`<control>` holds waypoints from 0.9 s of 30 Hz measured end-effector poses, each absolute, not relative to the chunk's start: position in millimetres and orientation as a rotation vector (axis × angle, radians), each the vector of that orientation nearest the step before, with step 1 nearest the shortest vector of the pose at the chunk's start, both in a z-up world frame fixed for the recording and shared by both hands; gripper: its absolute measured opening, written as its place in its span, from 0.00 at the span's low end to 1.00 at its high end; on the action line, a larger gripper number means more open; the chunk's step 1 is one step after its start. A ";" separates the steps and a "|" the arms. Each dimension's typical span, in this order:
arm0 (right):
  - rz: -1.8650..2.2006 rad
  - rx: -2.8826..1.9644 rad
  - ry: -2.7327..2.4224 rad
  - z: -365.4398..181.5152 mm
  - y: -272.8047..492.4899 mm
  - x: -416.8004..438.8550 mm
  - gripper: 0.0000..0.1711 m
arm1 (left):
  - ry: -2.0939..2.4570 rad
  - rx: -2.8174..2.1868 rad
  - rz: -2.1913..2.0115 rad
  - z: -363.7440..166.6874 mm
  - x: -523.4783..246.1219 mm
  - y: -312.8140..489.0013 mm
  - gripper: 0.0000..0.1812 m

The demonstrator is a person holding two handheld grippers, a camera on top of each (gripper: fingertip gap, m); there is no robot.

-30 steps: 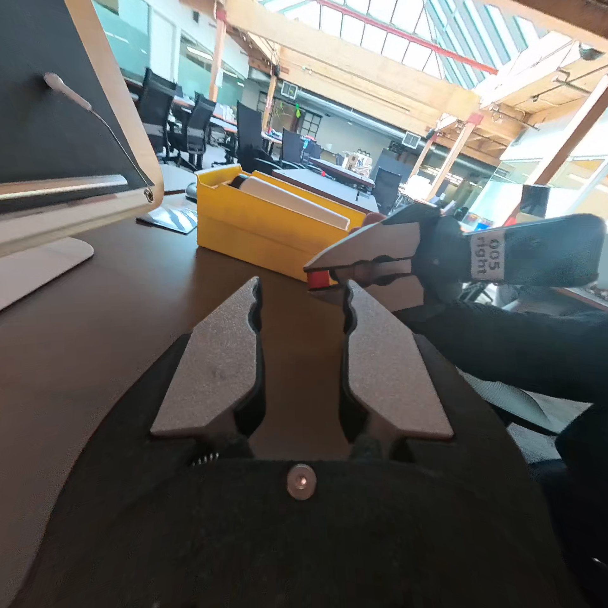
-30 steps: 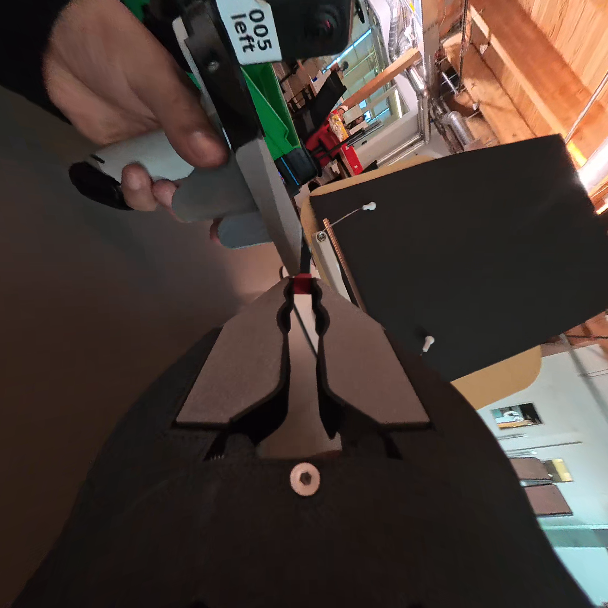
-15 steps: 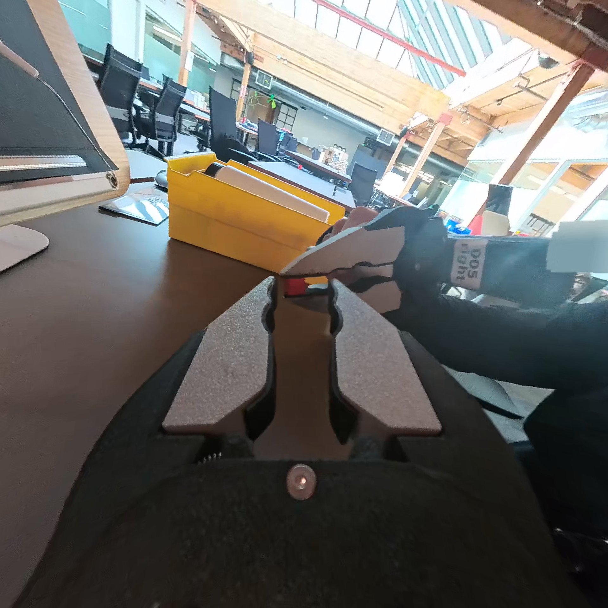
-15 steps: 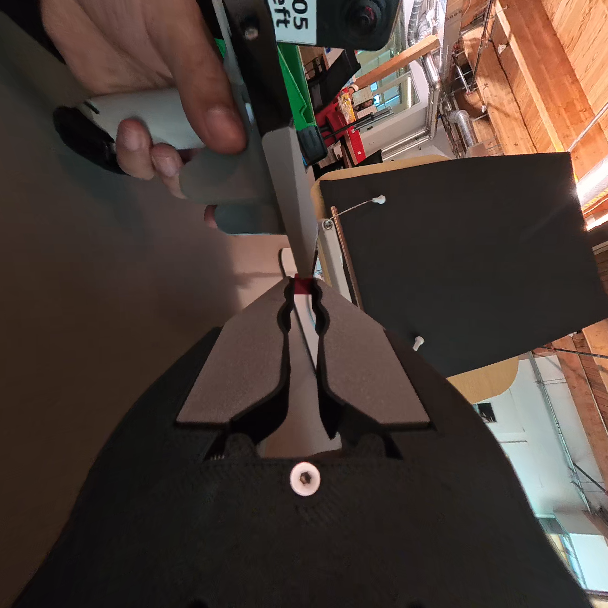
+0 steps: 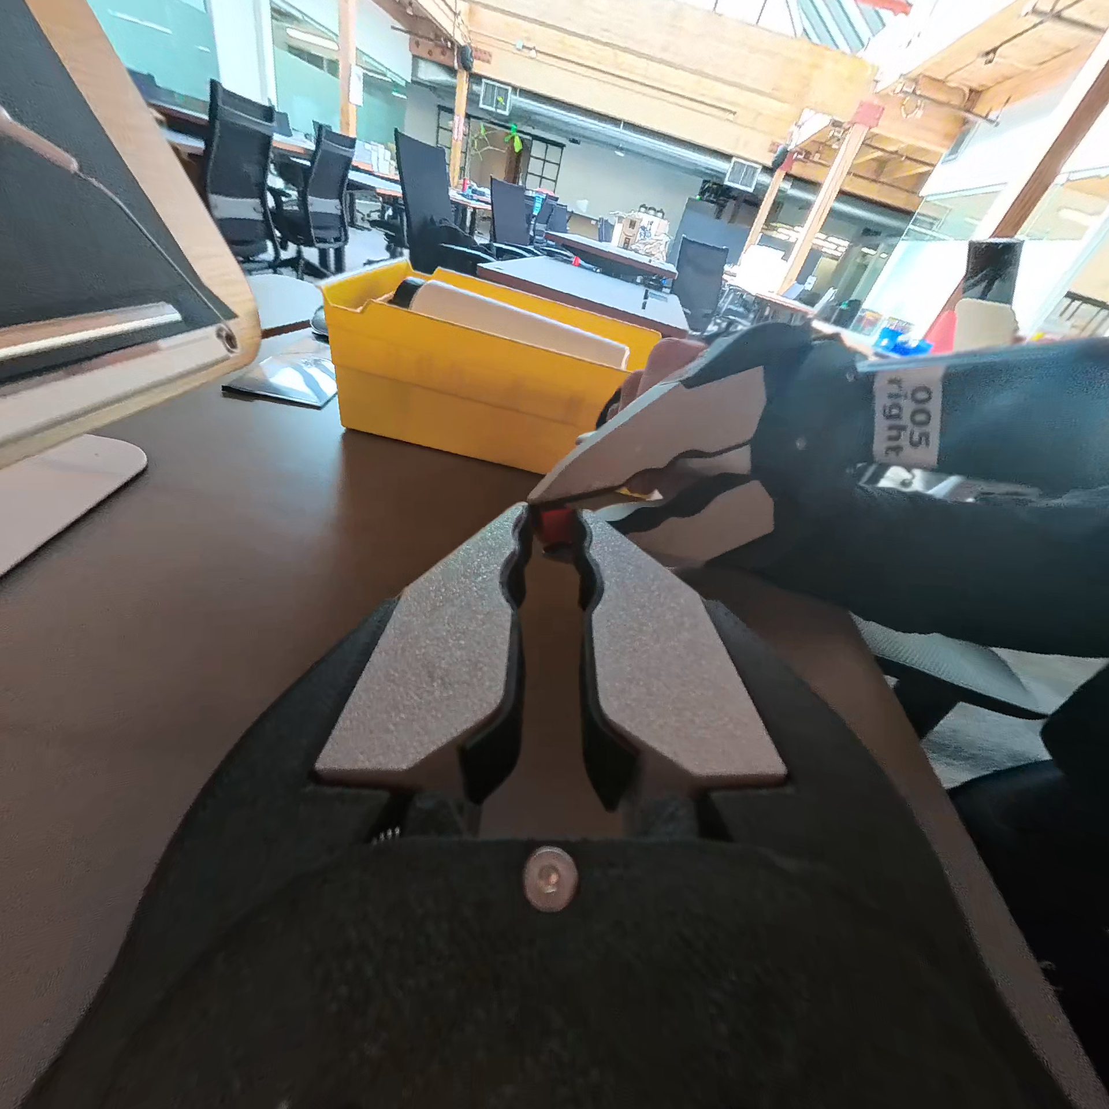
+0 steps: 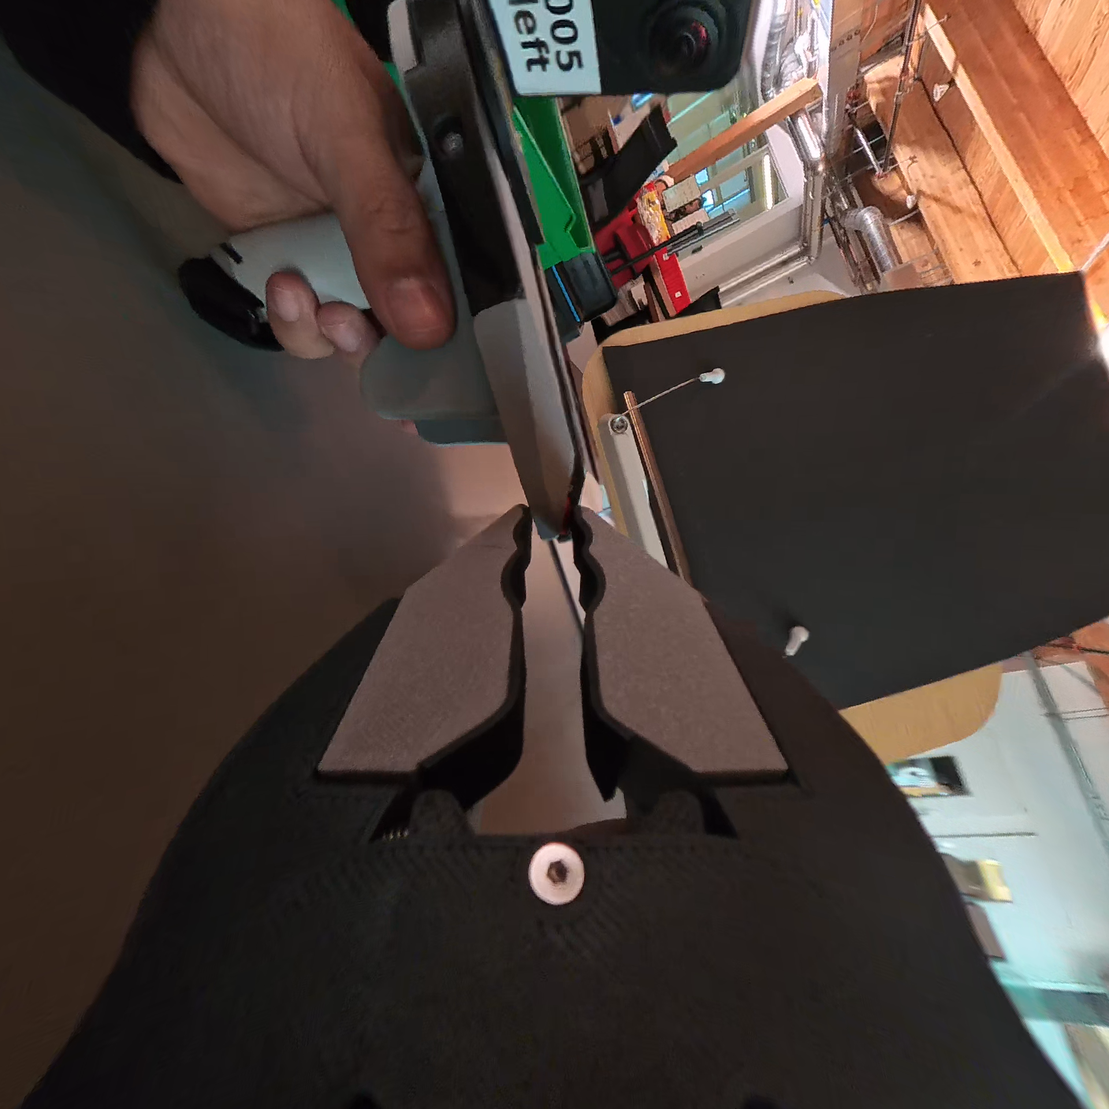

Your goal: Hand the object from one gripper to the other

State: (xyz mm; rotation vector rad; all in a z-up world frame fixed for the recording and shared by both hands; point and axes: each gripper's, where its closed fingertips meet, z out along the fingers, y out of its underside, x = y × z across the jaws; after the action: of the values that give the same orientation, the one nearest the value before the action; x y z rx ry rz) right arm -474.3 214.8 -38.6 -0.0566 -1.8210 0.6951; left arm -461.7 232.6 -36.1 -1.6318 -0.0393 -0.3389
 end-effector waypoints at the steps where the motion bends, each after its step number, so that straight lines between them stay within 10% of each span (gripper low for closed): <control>1: 0.744 -0.093 -1.836 -38.0 215.6 -474.6 0.06 | -0.027 -1.632 -0.311 -35.0 -462.6 232.0 0.06; 16: 2.451 -0.741 -2.140 10.3 218.6 -430.0 0.10 | 0.588 -1.399 0.508 -4.2 -429.5 219.1 0.06; 27: 2.474 -0.803 -2.274 -6.7 200.1 -424.7 0.06 | 0.646 -1.357 0.654 -3.3 -423.9 222.2 0.04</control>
State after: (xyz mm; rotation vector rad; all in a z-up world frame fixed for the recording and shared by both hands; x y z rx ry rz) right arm -424.7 200.1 -6.7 -0.8032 -2.2738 2.4736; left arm -423.9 222.2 -3.3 -1.3571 0.6457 0.6545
